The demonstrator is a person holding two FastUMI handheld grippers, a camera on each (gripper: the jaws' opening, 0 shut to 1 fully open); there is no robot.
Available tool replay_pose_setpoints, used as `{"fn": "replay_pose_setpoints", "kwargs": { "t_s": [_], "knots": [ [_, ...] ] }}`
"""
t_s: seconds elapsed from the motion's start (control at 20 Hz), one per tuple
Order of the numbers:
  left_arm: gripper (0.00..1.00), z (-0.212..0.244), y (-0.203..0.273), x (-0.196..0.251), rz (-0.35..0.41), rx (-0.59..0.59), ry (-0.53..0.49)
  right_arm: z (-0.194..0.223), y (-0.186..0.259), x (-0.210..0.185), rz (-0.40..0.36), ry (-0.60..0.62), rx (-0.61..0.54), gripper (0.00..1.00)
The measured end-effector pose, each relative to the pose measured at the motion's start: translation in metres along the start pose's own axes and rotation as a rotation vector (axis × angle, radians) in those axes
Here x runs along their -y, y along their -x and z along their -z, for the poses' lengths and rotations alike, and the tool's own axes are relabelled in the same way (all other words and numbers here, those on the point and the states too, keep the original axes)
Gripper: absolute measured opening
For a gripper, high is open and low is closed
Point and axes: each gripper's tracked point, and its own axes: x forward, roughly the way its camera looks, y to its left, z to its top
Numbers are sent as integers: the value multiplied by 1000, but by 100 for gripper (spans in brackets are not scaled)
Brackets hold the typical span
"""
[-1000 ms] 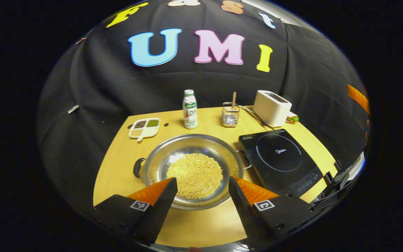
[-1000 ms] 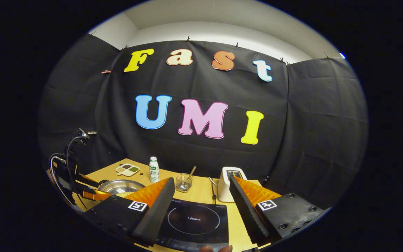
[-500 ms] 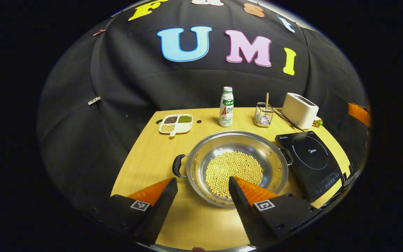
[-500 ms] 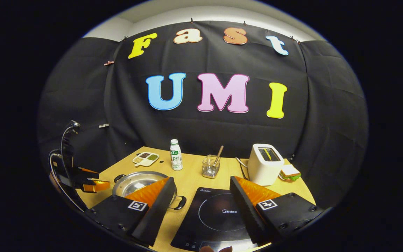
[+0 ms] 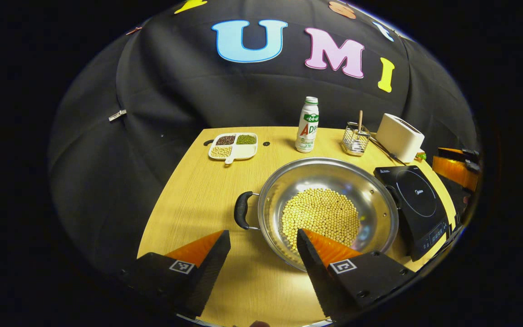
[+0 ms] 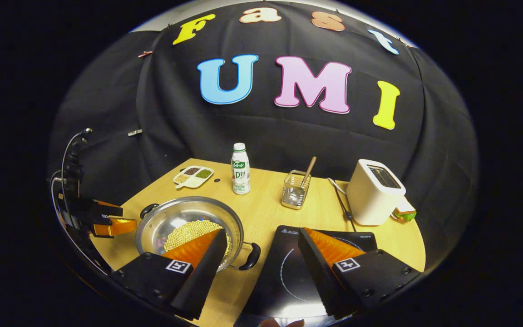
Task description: First push the handle of the pot to place it horizontally, then grasp the pot with both hands and set it on the induction cooktop.
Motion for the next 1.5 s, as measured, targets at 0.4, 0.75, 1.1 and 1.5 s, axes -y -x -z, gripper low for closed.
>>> {"fn": "replay_pose_setpoints", "kwargs": {
  "t_s": [0.4,0.75,1.1,1.5],
  "knots": [
    [93,4,-40,-10,6,-46,-19,49,-45,-10,17,-40,-137,98],
    [94,-11,-81,-23,-28,-60,-48,67,-77,-16,10,-84,-202,99],
    [83,-8,-109,-29,-11,-117,-104,102,-106,-30,-26,-192,-344,95],
    [74,3,-112,-31,-23,-148,-56,119,-130,-33,-7,-216,-408,69]
  ]
}}
